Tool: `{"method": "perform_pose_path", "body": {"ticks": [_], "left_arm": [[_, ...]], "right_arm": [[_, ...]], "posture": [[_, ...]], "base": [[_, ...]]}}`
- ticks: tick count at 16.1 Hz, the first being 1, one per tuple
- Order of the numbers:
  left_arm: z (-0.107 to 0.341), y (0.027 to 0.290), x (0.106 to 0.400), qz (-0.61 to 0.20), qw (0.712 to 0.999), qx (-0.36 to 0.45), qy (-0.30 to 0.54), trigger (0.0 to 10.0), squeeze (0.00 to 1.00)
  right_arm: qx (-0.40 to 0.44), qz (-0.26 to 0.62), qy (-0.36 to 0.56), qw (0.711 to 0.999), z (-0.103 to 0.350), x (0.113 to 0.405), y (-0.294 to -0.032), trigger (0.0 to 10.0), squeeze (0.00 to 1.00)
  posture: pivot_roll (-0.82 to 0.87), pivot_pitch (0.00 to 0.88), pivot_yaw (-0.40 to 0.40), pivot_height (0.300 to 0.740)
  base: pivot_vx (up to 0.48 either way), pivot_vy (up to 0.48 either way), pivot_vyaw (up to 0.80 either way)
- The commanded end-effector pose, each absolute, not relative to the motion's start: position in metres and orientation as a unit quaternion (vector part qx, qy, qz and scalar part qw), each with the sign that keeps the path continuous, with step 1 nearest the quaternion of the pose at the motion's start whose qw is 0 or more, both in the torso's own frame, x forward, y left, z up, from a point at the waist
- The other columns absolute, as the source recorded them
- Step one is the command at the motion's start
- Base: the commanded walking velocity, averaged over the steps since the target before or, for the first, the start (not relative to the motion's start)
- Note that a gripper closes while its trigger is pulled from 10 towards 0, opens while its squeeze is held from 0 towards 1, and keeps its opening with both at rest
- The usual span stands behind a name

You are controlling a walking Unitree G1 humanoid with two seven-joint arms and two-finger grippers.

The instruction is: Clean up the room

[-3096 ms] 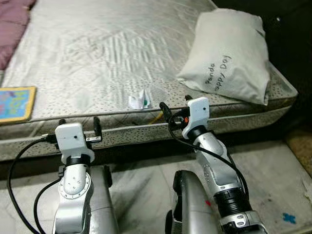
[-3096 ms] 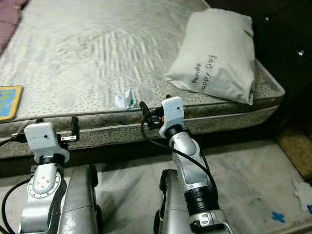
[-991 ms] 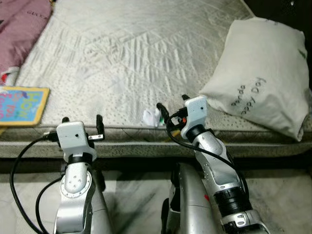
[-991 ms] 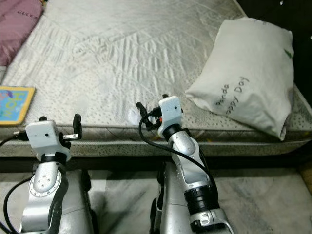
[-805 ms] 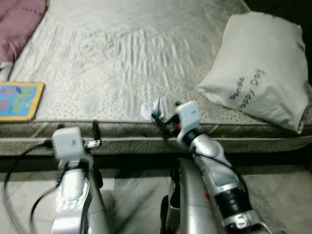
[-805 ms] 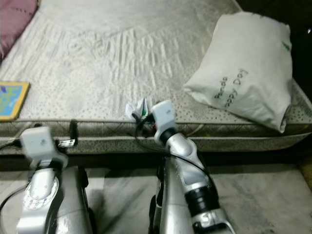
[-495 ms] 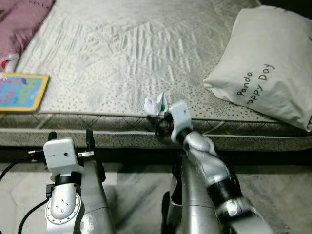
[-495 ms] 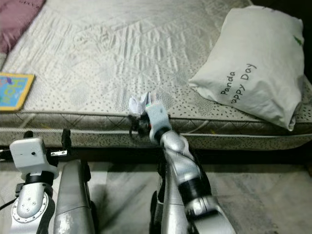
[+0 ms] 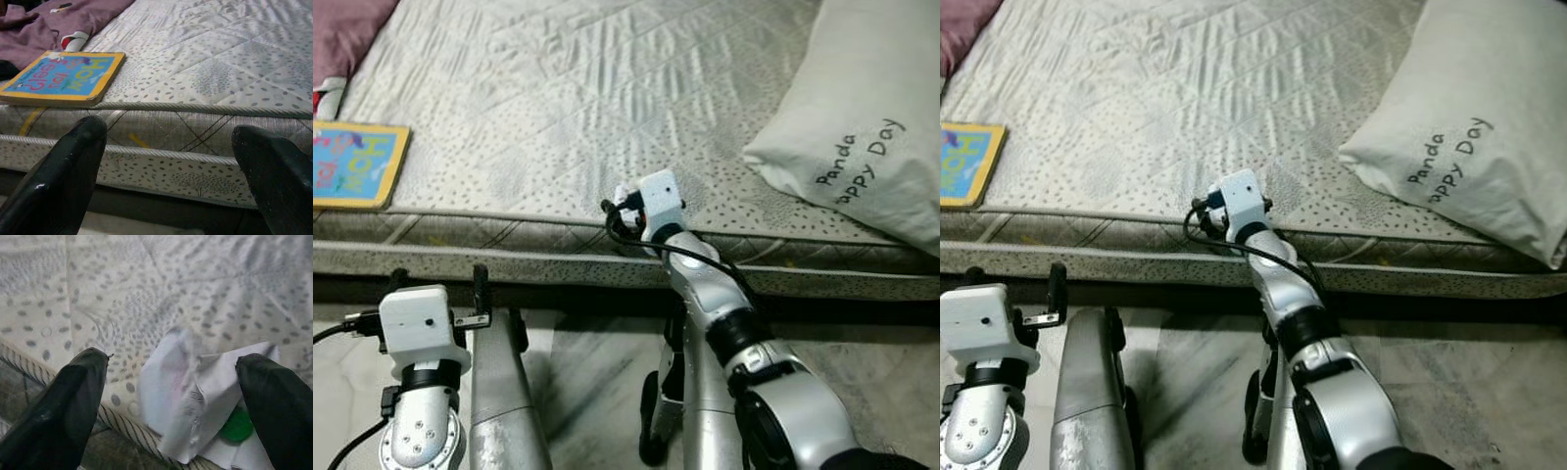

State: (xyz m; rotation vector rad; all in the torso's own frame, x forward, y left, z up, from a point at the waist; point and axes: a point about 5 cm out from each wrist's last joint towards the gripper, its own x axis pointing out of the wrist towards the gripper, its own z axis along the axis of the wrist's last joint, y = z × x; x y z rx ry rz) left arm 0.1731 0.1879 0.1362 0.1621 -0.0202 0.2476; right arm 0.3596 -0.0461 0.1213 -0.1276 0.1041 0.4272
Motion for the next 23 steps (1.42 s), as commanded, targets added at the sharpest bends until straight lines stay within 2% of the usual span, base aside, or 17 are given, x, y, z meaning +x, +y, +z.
{"method": "perform_pose_path", "body": {"ticks": [1,7,8,9,23], "left_arm": [[0.137,0.186,0.17,0.122,0.989,0.083,-0.005,10.0,0.0],[0.138,0.185,0.166,0.12,0.989,0.089,0.002,10.0,0.0],[0.139,0.184,0.167,0.119,0.989,0.089,0.004,10.0,0.0],[0.139,0.184,0.167,0.119,0.989,0.089,0.005,10.0,0.0],[0.14,0.183,0.177,0.119,0.989,0.09,0.003,10.0,0.0]], "right_arm": [[-0.069,0.196,0.068,0.976,0.117,0.361,-0.049,10.0,0.0],[-0.109,0.136,0.09,0.981,0.116,0.37,-0.054,10.0,0.0],[-0.121,0.128,0.092,0.98,0.113,0.37,-0.053,4.3,0.0],[-0.12,0.126,0.092,0.981,0.112,0.369,-0.052,0.0,0.0],[-0.097,0.086,0.091,0.987,0.109,0.373,-0.062,0.0,0.0]], "posture": [[0.25,0.298,-0.1,0.496],[0.26,0.311,-0.098,0.496],[0.25,0.31,-0.098,0.496],[0.25,0.309,-0.098,0.496],[0.24,0.281,-0.089,0.496]], "base": [[0.0,0.0,0.0],[0.0,0.0,0.0],[0.0,0.0,0.0],[0.0,0.0,0.0],[0.0,0.0,0.0]]}}
